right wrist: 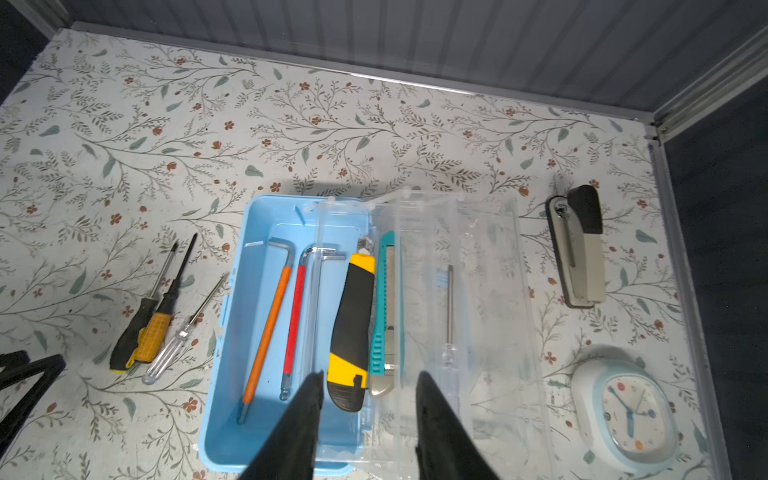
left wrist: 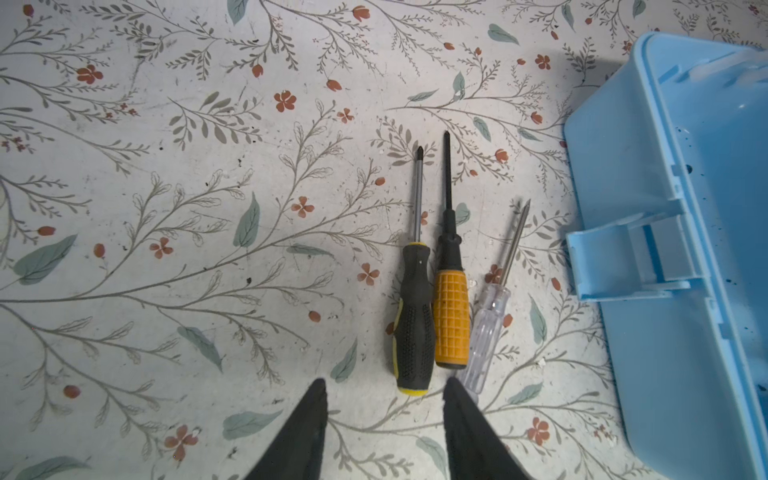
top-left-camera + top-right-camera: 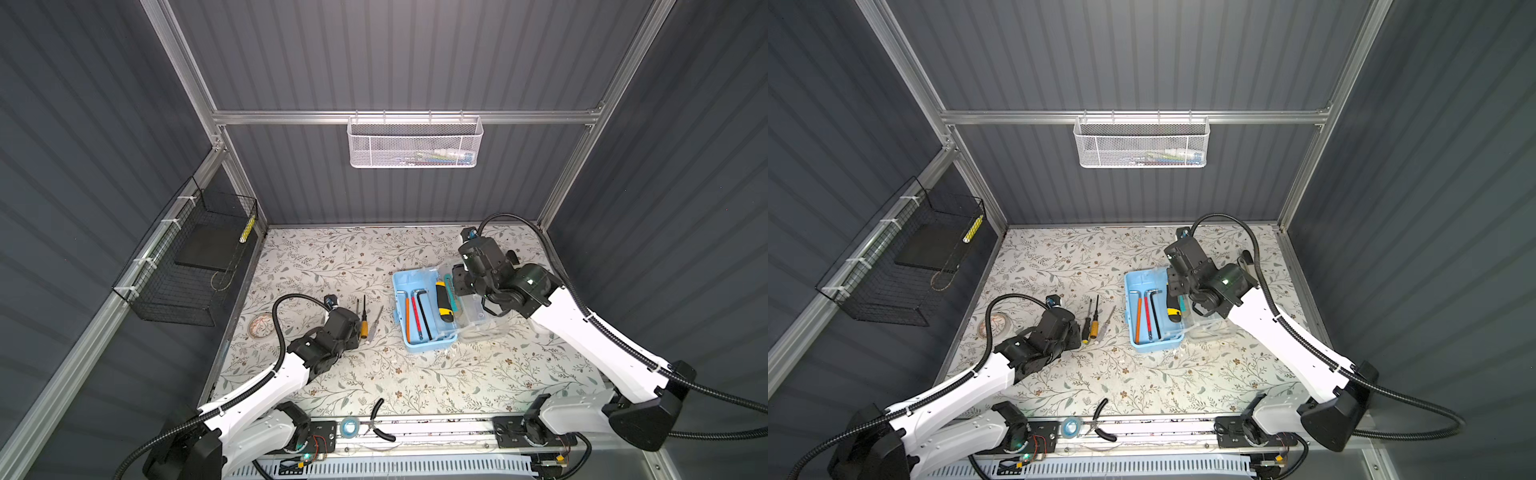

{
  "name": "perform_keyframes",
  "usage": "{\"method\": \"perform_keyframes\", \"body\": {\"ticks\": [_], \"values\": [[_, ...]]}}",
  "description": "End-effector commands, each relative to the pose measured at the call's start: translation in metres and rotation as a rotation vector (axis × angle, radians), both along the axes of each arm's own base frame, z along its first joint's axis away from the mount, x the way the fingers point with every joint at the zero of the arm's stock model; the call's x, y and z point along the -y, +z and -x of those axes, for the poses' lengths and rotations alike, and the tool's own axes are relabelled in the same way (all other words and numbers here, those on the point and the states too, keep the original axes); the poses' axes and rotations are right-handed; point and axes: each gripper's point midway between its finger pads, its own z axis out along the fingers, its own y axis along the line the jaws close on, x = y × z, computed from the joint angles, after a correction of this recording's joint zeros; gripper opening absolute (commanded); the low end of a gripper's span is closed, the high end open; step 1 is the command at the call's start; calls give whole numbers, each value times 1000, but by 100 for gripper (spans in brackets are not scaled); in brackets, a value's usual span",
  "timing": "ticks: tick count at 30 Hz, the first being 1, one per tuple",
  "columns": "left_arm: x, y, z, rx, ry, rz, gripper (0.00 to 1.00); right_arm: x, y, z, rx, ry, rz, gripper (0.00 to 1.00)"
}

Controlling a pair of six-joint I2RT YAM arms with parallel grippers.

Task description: Pack the tool kit

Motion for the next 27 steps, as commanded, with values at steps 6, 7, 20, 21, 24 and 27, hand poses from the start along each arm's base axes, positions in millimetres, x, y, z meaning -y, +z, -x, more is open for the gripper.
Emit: {"method": "perform_keyframes", "body": {"ticks": [6,7,20,21,24,27], "values": [[1,10,-8,8,-5,-27,47,16,-38,8,-56,-40,15,38],[4,12,-9,9,-18,-24,47,13,-39,11,-63,-27,-8,38],[16,23,-10,24,-77,12,48,-64,-18,82,-256,259,-625,37],[16,23,-10,25,-81,14,48,-71,-13,89,-274,290,-688,37],[16,22,-8,27,-85,19,48,-88,1,104,-315,369,-817,37],[14,17,-9,19,-86,-6,48,-97,2,109,-317,393,-811,37]]}}
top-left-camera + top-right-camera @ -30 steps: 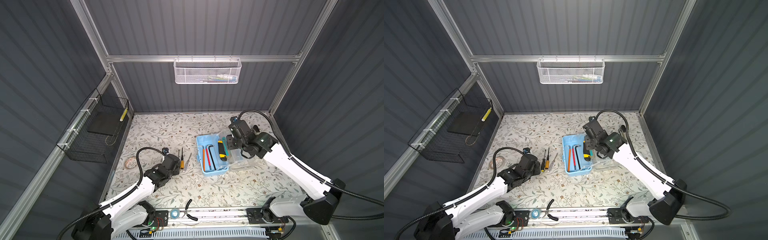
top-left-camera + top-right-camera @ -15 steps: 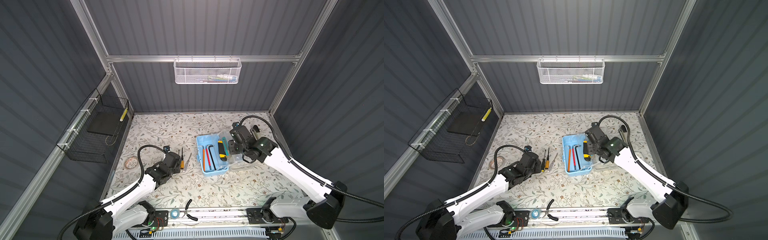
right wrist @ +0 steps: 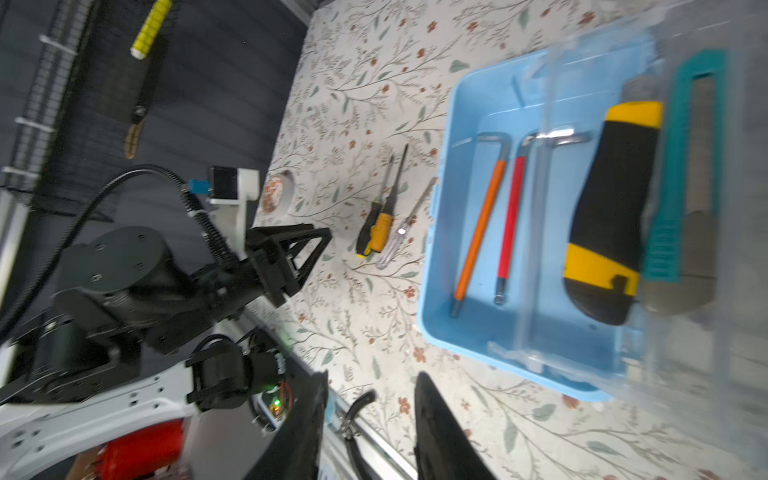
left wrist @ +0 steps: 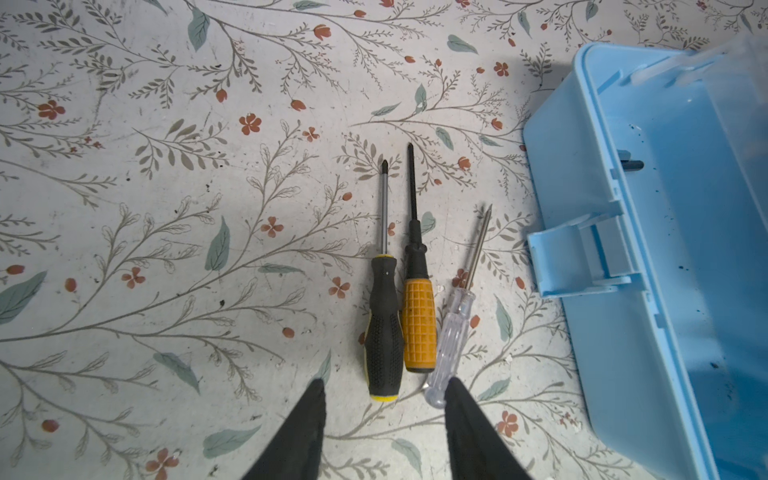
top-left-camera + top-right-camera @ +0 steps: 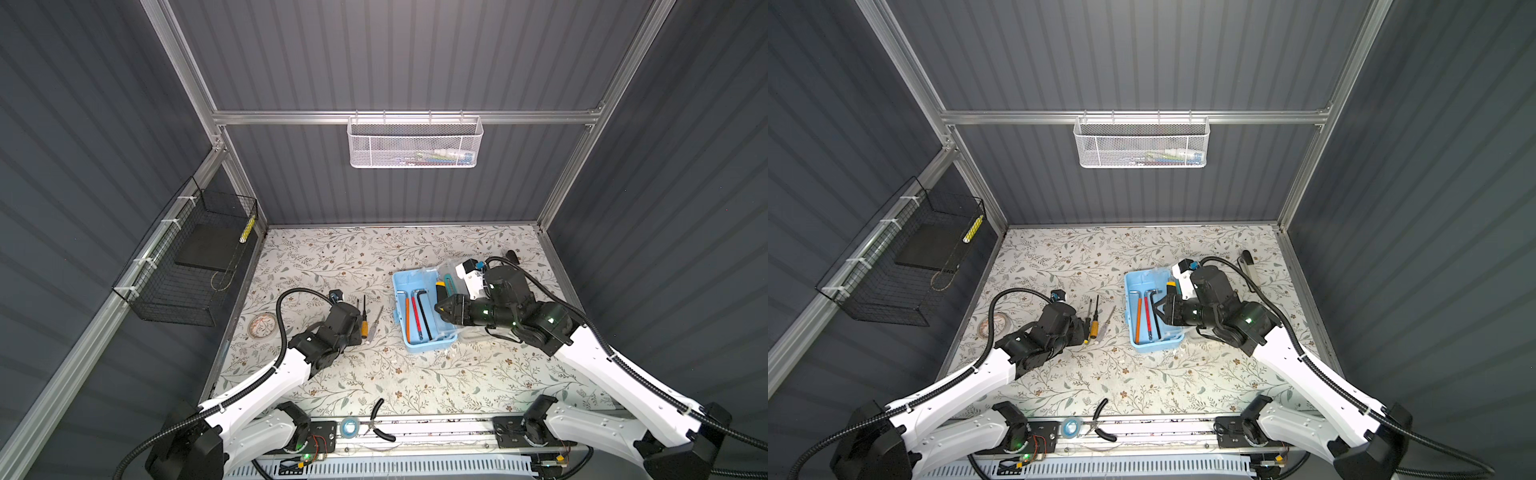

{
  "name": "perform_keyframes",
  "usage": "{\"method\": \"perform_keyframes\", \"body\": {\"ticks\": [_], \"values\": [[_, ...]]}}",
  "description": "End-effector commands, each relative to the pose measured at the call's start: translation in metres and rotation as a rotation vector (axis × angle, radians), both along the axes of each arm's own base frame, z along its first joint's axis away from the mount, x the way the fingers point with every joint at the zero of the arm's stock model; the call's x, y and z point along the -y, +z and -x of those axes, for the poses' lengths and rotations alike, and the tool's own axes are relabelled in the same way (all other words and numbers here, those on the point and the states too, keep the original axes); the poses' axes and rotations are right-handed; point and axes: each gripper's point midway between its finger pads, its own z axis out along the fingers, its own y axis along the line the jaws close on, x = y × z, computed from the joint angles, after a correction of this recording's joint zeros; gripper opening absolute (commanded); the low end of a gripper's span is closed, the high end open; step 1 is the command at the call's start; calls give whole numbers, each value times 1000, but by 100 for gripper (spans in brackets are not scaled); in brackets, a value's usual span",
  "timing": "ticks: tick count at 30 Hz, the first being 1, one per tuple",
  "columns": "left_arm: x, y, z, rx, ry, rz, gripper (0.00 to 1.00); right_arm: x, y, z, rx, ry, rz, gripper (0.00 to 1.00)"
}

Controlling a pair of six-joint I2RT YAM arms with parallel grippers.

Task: Pack the tool kit
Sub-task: 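Move the left gripper over the black-yellow screwdriver while the right gripper withdraws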

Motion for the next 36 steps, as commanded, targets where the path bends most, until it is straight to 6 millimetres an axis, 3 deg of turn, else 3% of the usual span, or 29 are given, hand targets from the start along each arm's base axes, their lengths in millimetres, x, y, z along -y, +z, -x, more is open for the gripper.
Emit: {"method": "perform_keyframes", "body": {"ticks": [1,6,11,36], "values": [[-2,2,-3,3,-9,-32,48,-26,15,13,-23,86,-97,37],[3,-5,-11,-20,-30,-73,39,-45,-23,7,-22,74,81,37],[11,-3,-21,-16,-45,-64,36,-54,-43,5,-32,69,136,37],[17,-54,-53,-158,-27,-60,38,-27,-57,-3,39,-7,229,40]]}}
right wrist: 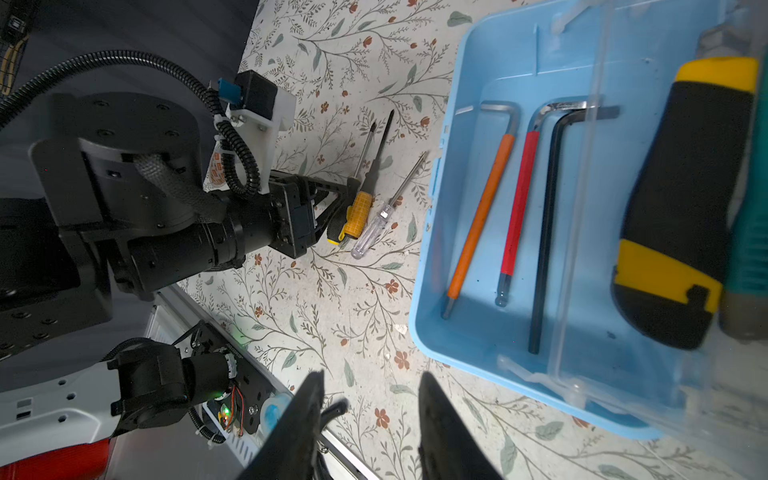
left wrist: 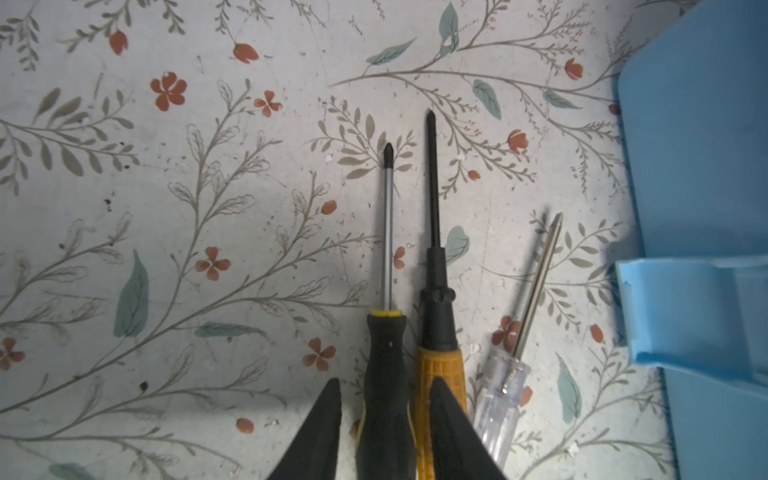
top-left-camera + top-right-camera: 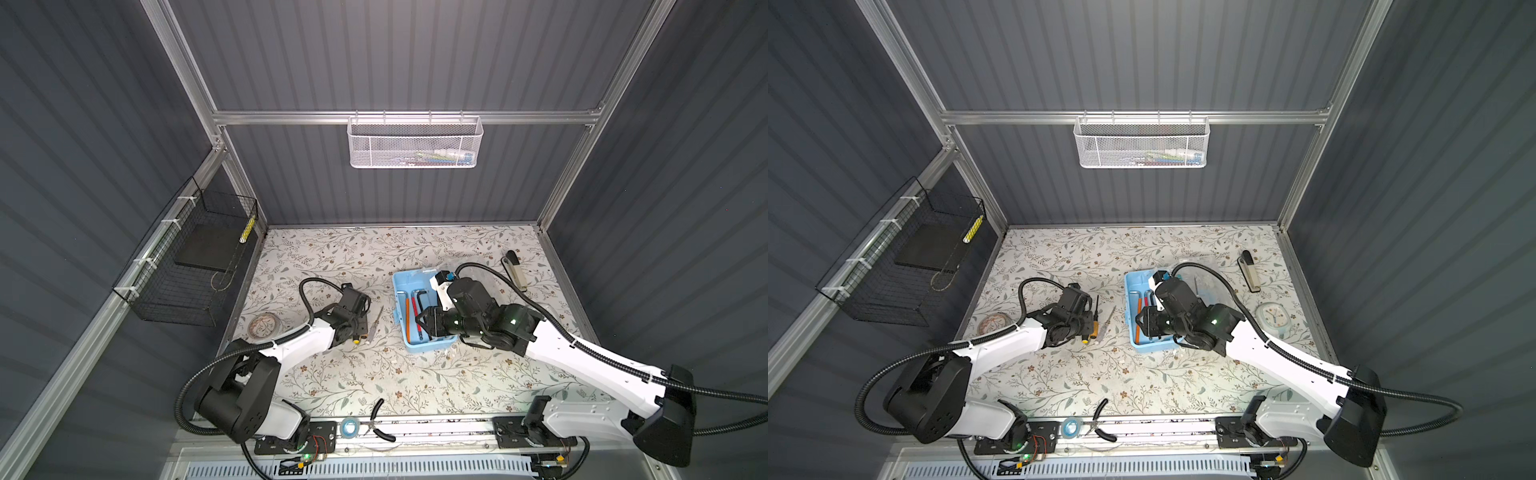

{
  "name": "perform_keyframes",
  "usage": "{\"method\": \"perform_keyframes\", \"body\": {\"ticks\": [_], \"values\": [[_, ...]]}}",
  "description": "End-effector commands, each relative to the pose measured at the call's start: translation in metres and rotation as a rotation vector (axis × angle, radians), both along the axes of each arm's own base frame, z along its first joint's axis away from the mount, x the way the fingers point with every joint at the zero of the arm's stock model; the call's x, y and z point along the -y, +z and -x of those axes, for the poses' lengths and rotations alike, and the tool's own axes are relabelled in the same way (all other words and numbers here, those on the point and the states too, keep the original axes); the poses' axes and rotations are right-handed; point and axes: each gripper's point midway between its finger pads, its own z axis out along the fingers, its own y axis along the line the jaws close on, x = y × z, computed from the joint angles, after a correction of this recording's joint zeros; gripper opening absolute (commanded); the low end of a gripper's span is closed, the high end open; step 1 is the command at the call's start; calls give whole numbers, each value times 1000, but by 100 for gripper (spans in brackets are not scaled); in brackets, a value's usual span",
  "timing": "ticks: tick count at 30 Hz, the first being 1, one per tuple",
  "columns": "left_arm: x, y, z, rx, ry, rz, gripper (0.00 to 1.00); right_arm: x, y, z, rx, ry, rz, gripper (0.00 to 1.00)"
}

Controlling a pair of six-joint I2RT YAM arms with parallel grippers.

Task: Pack the tool kit
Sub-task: 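Move the left gripper over the black-yellow screwdriver while the right gripper withdraws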

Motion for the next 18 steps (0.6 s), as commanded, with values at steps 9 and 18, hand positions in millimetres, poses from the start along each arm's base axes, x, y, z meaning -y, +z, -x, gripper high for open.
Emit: {"method": "perform_keyframes", "body": {"ticks": [9,18], "values": [[5,-13,-15,-24,11,-21,36,8,-10,-5,15,-10,44,40],[-2,-6,-15,3,31,-22,34,11,-18,-6,6,-22,41,40]]}}
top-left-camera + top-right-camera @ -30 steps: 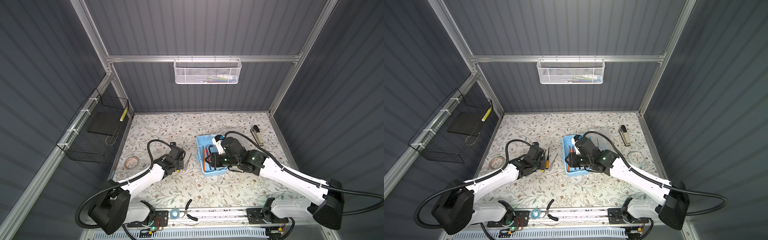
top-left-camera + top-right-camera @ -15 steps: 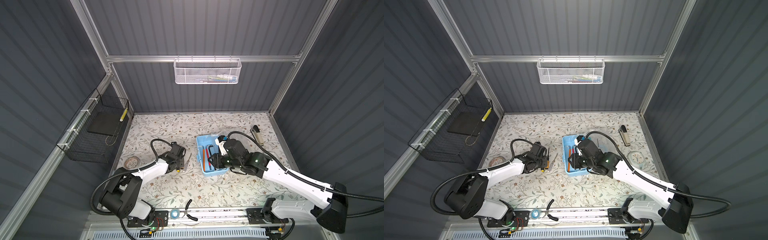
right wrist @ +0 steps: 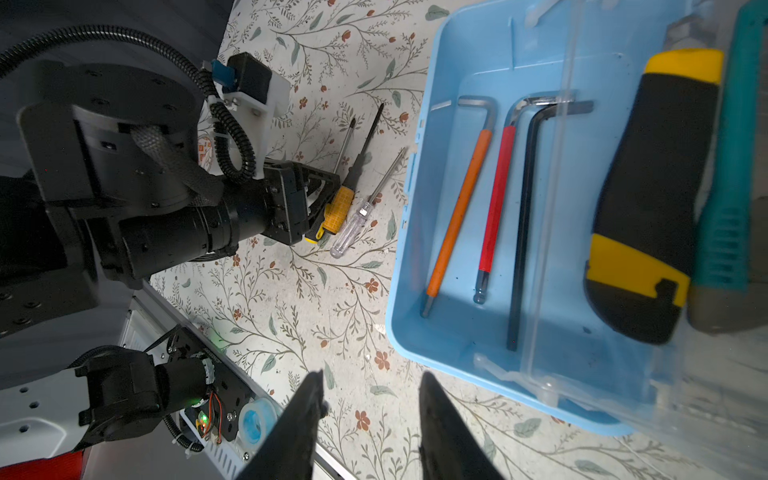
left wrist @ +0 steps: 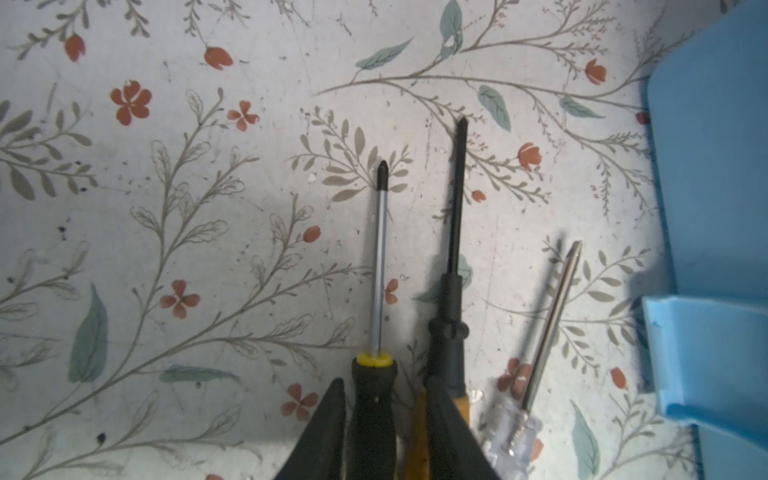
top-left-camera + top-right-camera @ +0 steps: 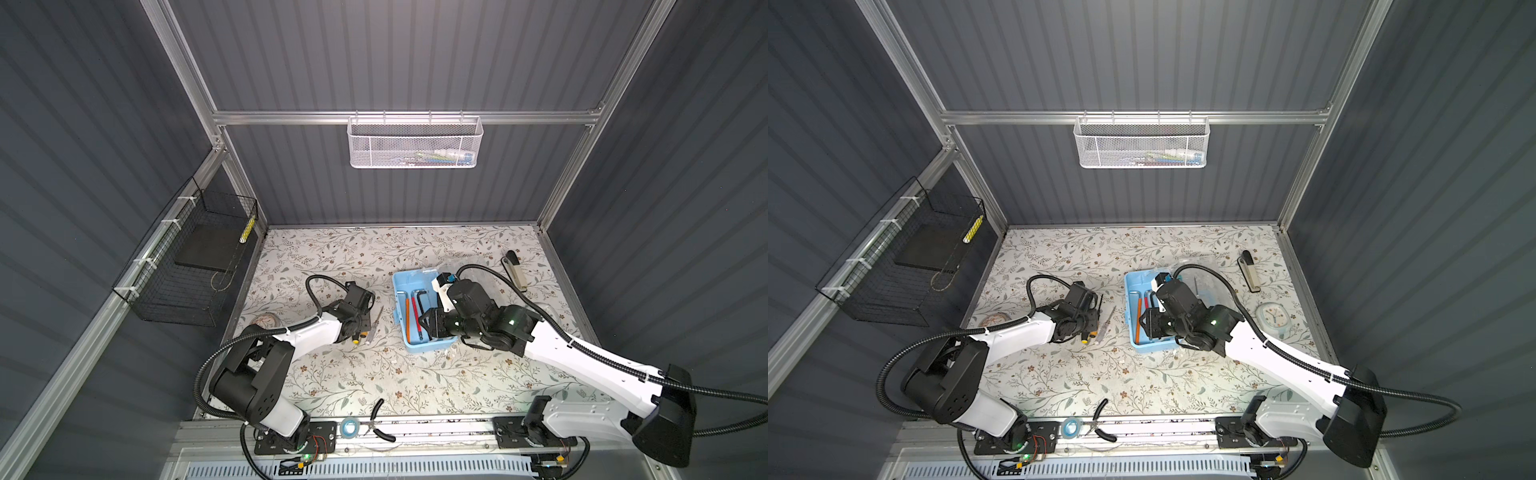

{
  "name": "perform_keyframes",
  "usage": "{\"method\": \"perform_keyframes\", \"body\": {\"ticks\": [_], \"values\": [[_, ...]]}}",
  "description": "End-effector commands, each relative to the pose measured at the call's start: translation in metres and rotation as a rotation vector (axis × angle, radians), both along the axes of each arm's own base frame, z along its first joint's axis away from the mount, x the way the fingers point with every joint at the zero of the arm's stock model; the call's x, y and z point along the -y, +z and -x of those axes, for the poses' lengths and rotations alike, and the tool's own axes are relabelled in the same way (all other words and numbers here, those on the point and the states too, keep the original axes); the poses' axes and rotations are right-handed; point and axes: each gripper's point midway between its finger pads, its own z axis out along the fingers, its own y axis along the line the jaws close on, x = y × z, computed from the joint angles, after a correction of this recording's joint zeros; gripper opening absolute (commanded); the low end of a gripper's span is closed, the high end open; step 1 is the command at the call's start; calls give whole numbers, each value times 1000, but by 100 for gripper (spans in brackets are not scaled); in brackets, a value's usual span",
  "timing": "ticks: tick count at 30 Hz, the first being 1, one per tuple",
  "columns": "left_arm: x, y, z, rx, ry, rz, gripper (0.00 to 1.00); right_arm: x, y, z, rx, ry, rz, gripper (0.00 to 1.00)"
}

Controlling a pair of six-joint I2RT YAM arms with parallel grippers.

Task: Pack the tool kit
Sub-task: 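Move the left gripper over the black-yellow screwdriver while the right gripper withdraws, then close the left gripper on the black-yellow screwdriver handle and lift it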

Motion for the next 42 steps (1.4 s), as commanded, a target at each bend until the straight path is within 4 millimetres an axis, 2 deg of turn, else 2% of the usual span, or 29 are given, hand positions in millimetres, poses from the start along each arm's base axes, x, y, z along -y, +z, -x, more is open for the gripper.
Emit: {"method": "perform_keyframes", "body": {"ticks": [1,3,8,13,18,38,42], "values": [[-6,9,1,21,8,3,35,2,-4,-2,8,-3,7,40],[1,21,1,46,-30,39,35,1,-5,-2,1,-1,13,40],[-5,36,3,70,-22,26,37,-4,-7,-3,-6,9,8,40],[-10,26,4,43,-10,-14,36,-9,-9,-4,-15,20,6,40],[-6,13,3,20,-19,-13,36,-7,-9,-5,-9,16,9,40],[-4,-14,-2,-35,-10,-43,31,2,-25,-6,-29,-5,23,40],[-5,-18,-2,-47,-3,-52,28,0,-19,-8,-8,-12,-5,40]]}}
